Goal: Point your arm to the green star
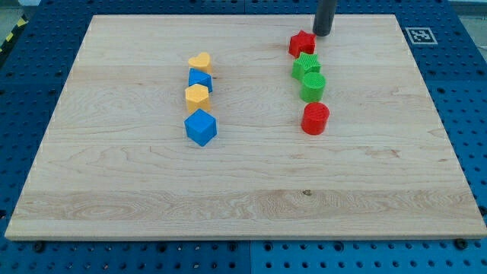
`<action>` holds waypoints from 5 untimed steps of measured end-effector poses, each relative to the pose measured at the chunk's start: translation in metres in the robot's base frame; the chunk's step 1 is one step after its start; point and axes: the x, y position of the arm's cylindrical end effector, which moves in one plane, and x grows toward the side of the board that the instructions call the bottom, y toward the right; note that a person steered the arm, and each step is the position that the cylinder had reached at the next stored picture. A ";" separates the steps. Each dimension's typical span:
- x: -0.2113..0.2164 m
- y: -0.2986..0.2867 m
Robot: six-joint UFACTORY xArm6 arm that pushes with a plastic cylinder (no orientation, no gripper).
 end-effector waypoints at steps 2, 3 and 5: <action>0.041 0.002; 0.074 0.002; 0.100 -0.001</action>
